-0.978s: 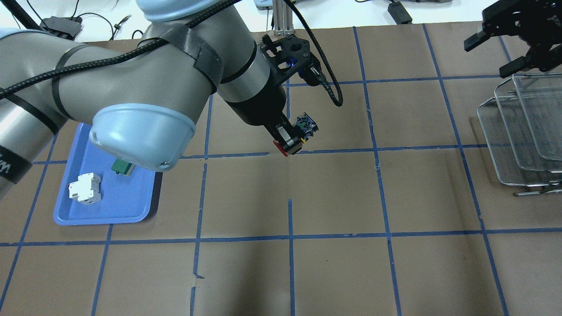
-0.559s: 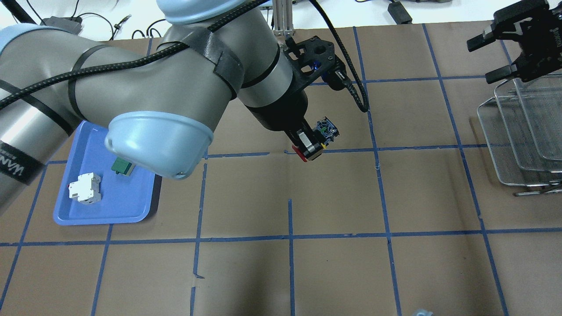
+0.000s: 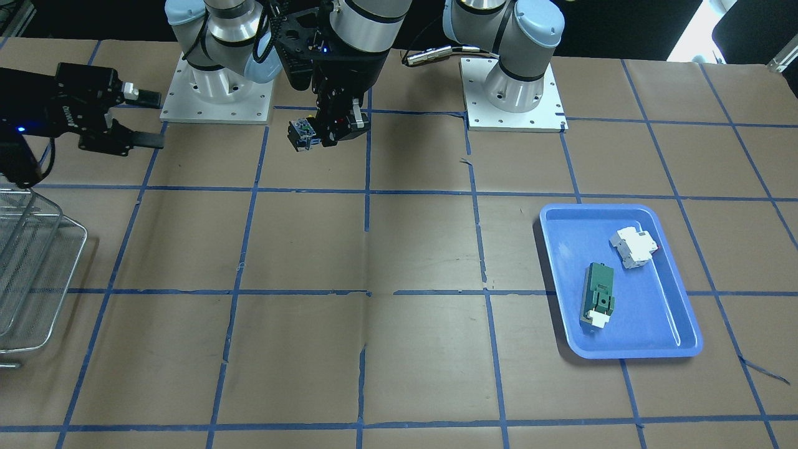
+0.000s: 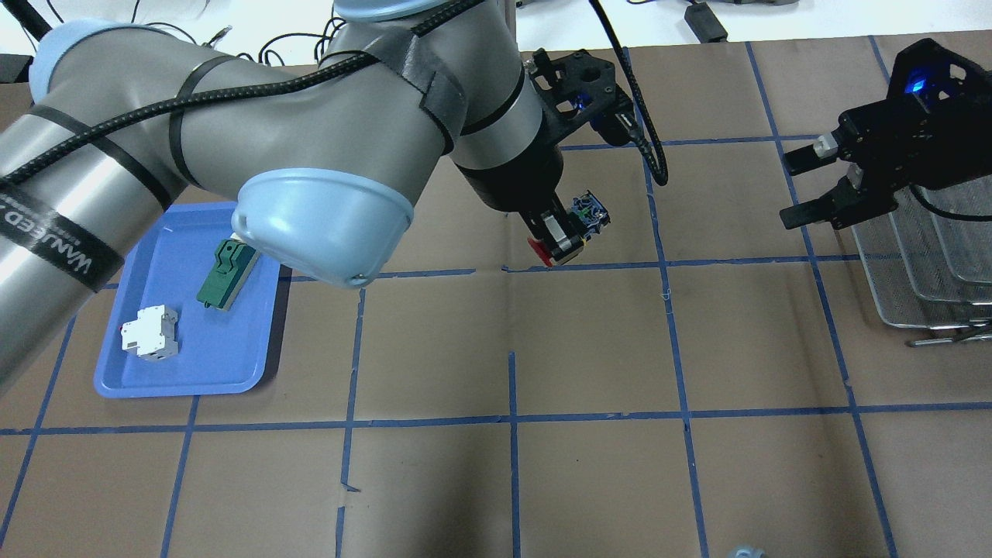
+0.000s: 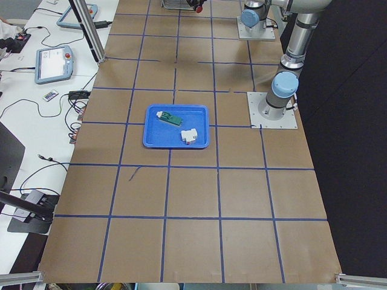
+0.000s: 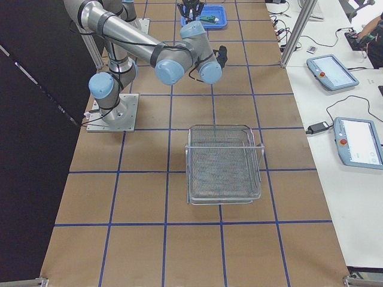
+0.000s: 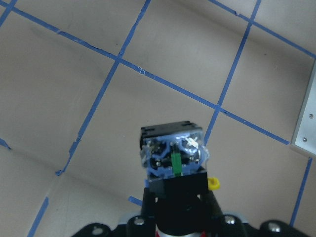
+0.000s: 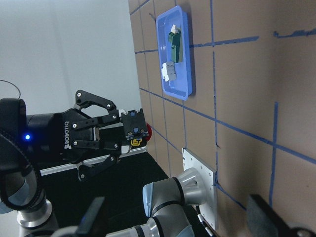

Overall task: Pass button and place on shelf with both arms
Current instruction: 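Hold the button with the left gripper while the right gripper reaches to grasp it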

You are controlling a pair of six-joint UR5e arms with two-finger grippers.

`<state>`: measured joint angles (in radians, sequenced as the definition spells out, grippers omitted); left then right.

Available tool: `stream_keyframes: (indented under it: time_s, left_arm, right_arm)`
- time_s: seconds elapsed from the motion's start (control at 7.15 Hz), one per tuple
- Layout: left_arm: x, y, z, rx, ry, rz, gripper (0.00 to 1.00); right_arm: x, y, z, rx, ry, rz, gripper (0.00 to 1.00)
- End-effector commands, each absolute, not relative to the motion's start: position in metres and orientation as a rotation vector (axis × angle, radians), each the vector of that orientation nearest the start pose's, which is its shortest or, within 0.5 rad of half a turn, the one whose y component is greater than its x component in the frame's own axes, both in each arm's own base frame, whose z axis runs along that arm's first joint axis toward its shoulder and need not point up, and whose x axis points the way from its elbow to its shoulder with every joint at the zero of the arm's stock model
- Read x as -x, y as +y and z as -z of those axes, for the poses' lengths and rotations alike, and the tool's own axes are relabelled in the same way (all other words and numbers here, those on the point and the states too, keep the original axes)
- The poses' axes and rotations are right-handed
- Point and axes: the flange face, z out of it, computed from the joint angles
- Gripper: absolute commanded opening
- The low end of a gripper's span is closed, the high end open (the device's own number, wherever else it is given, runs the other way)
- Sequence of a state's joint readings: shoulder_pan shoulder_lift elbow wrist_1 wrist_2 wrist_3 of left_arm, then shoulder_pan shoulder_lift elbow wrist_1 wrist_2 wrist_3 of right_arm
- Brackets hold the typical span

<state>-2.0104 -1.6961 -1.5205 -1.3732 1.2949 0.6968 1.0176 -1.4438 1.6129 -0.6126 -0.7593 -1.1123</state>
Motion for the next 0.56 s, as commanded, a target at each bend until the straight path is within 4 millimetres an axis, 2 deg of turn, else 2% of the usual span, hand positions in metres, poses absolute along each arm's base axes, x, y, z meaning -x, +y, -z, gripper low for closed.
stream_keyframes:
  time_s: [0.0,0.14,0.42]
  left_arm:
    - [0.387,-0.434,-0.470,-1.892,2.792,0.263,0.00]
    - [0.388,-0.432,-0.472,-1.939,2.755,0.276,0.00]
    - [0.396,-0.425,-0.474,-2.056,2.664,0.297,0.00]
  right_arm:
    - [0.034,-0.466,-0.391,0.026,1.819,-0.221,1.00]
    - [0.013,-0.481,-0.384,0.004,1.785,-0.202,1.00]
    - [-0.050,-0.510,-0.374,0.103,1.798,-0.152,1.00]
